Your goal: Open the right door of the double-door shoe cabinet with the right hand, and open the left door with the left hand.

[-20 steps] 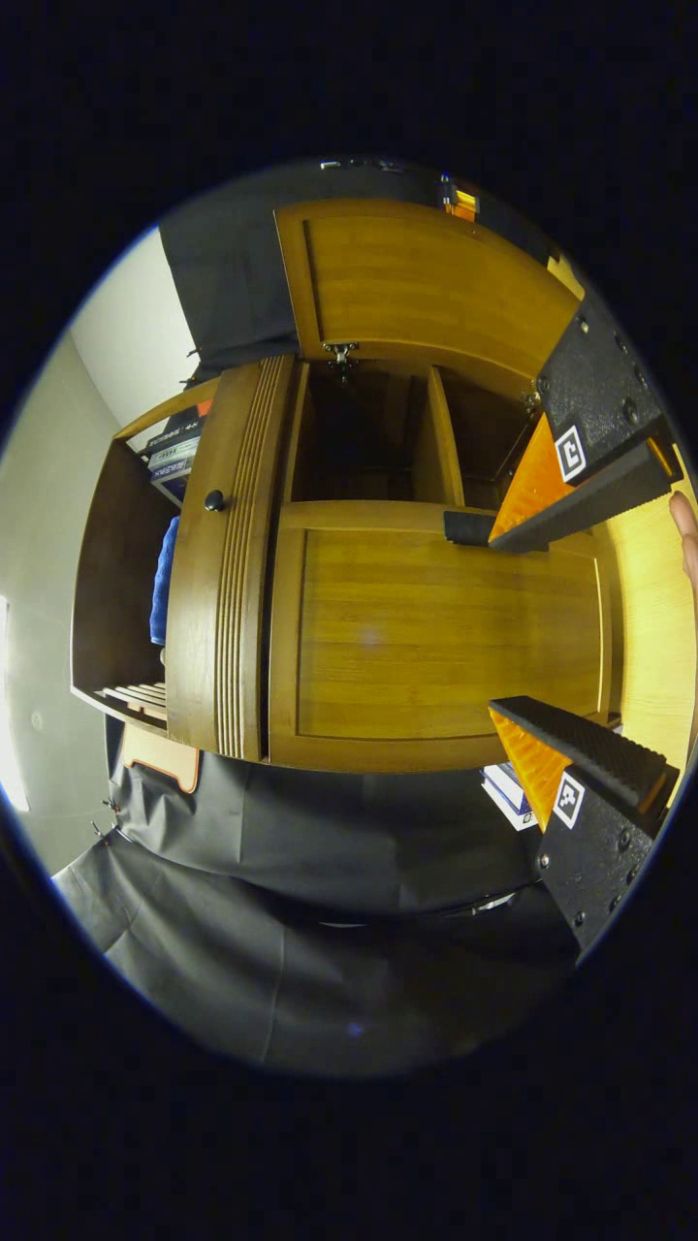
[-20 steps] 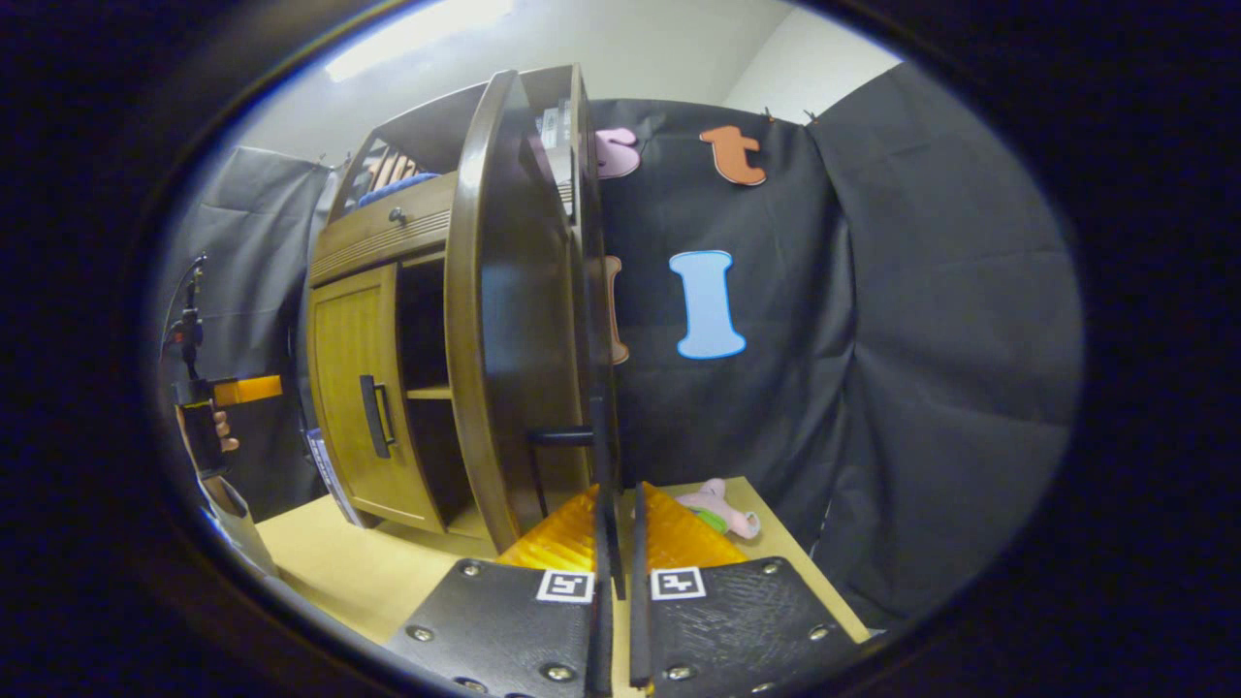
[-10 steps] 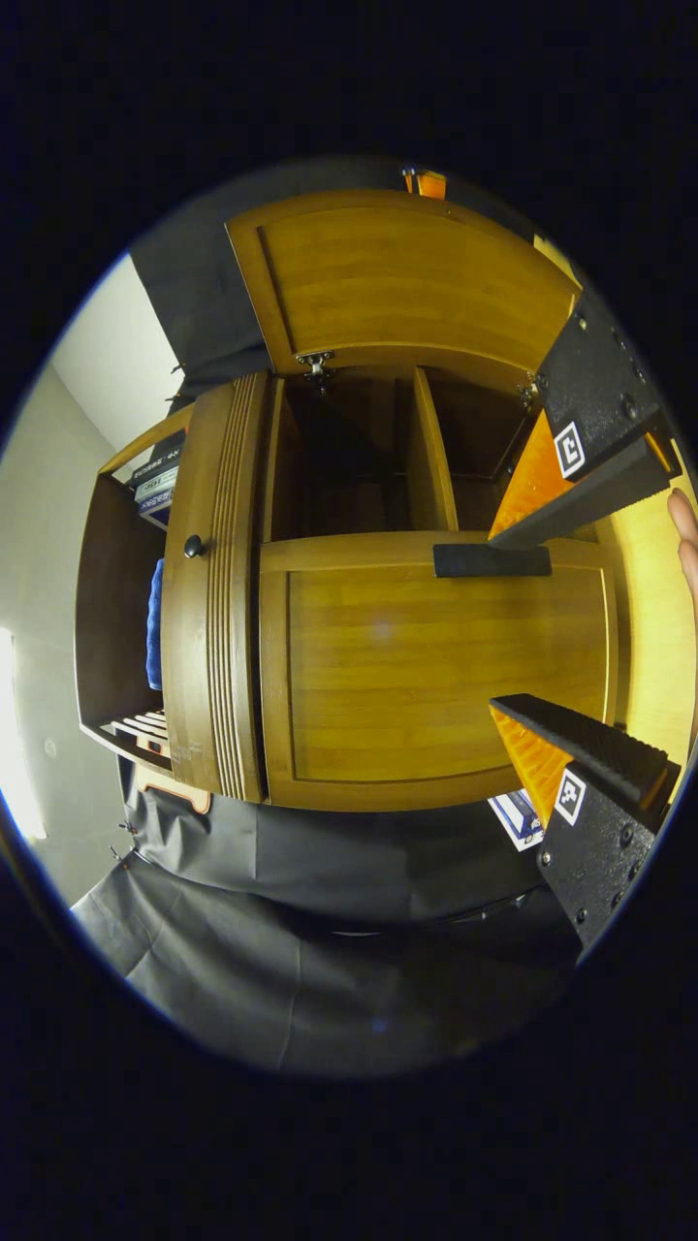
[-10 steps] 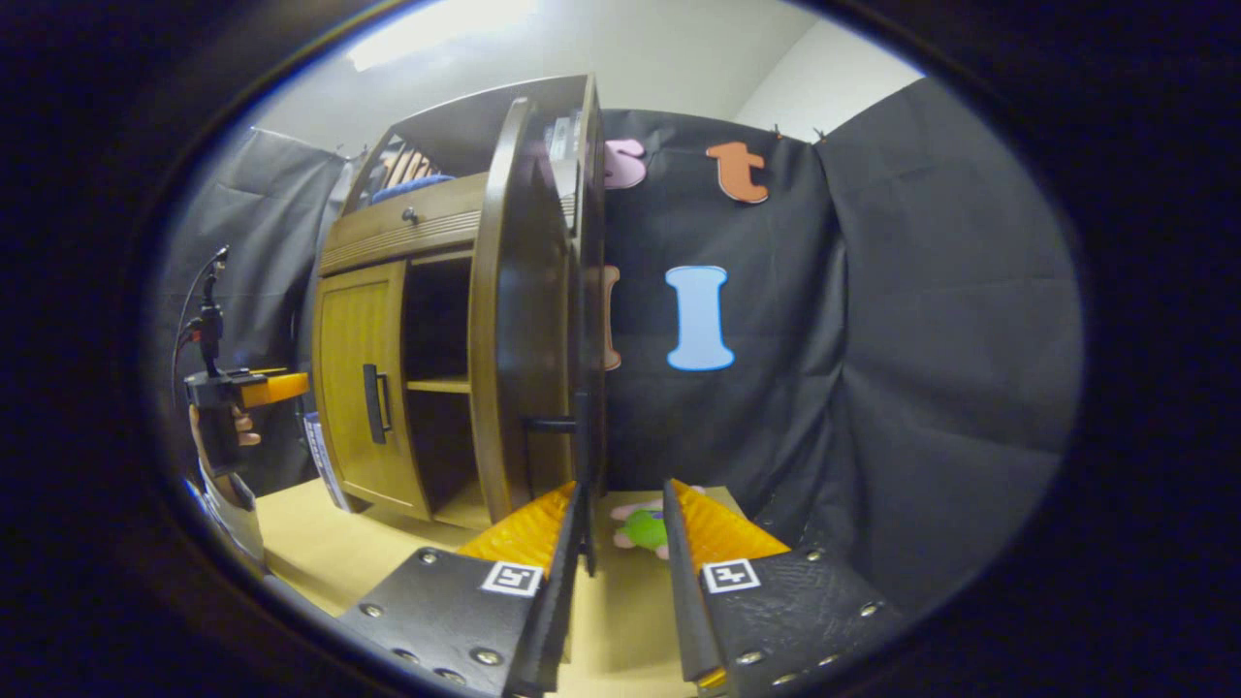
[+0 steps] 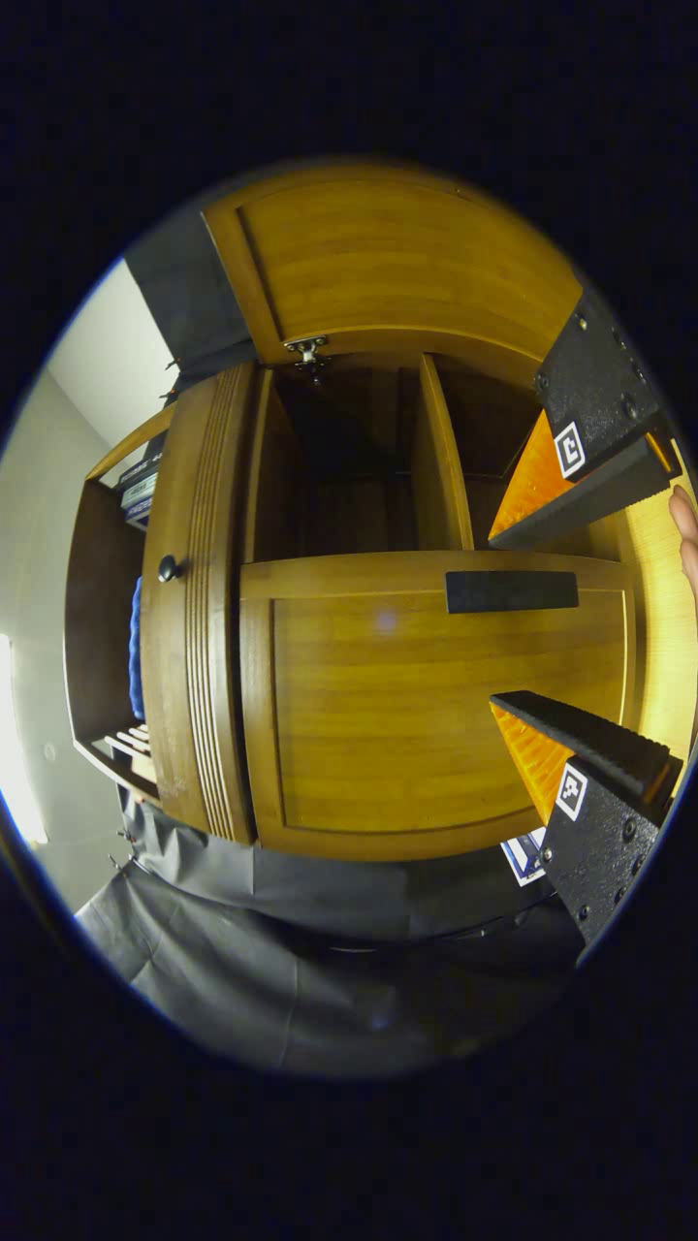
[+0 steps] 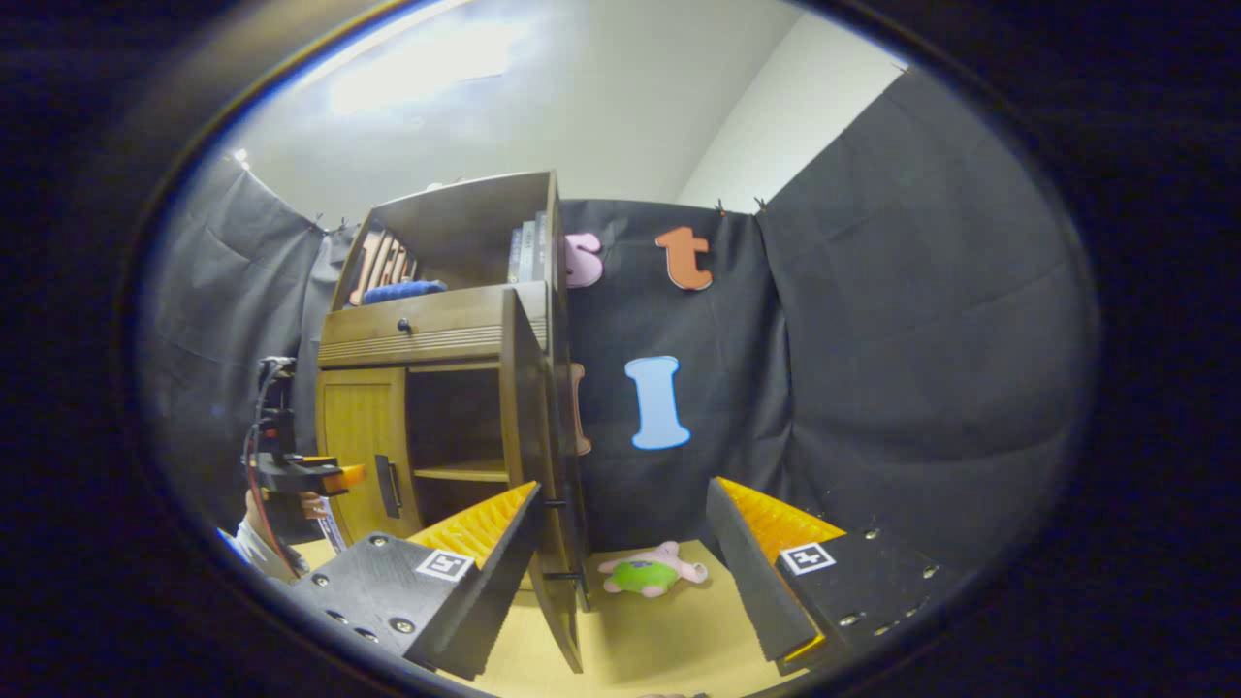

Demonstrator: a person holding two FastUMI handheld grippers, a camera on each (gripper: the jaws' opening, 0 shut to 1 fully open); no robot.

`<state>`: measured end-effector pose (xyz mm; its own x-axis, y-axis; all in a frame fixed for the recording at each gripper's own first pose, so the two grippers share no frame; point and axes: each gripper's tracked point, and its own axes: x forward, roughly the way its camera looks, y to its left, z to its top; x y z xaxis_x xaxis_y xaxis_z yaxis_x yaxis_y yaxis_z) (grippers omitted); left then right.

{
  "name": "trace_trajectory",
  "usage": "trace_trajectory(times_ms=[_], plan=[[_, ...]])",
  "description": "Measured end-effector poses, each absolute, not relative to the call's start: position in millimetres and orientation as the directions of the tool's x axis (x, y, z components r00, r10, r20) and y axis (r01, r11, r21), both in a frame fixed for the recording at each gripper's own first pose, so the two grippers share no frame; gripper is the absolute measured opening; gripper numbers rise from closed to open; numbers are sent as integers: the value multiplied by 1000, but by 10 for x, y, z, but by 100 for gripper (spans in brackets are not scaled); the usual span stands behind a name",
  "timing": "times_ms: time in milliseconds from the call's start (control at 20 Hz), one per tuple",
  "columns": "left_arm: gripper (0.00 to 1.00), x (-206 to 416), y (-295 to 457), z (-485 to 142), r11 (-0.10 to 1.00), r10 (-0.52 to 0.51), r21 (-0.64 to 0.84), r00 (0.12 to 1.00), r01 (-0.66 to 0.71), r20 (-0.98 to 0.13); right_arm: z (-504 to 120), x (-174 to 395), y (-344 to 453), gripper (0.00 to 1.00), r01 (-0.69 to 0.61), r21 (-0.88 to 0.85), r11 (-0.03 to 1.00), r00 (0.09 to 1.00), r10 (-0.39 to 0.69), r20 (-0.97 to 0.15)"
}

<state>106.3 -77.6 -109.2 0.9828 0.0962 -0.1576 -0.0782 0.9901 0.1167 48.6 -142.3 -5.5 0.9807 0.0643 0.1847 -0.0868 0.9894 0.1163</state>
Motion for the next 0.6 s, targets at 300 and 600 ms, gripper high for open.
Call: trace_trajectory(times_ms=[300, 600], plan=[[91, 1532, -894, -1431, 993, 78, 100, 977, -59, -198, 228, 273, -1006, 95, -129, 76, 989, 969, 109, 219], [37, 1789, -855, -1522, 994, 58, 104, 975, -37, -212, 472, 167, -586, 99, -158, -86, 984, 965, 172, 198]])
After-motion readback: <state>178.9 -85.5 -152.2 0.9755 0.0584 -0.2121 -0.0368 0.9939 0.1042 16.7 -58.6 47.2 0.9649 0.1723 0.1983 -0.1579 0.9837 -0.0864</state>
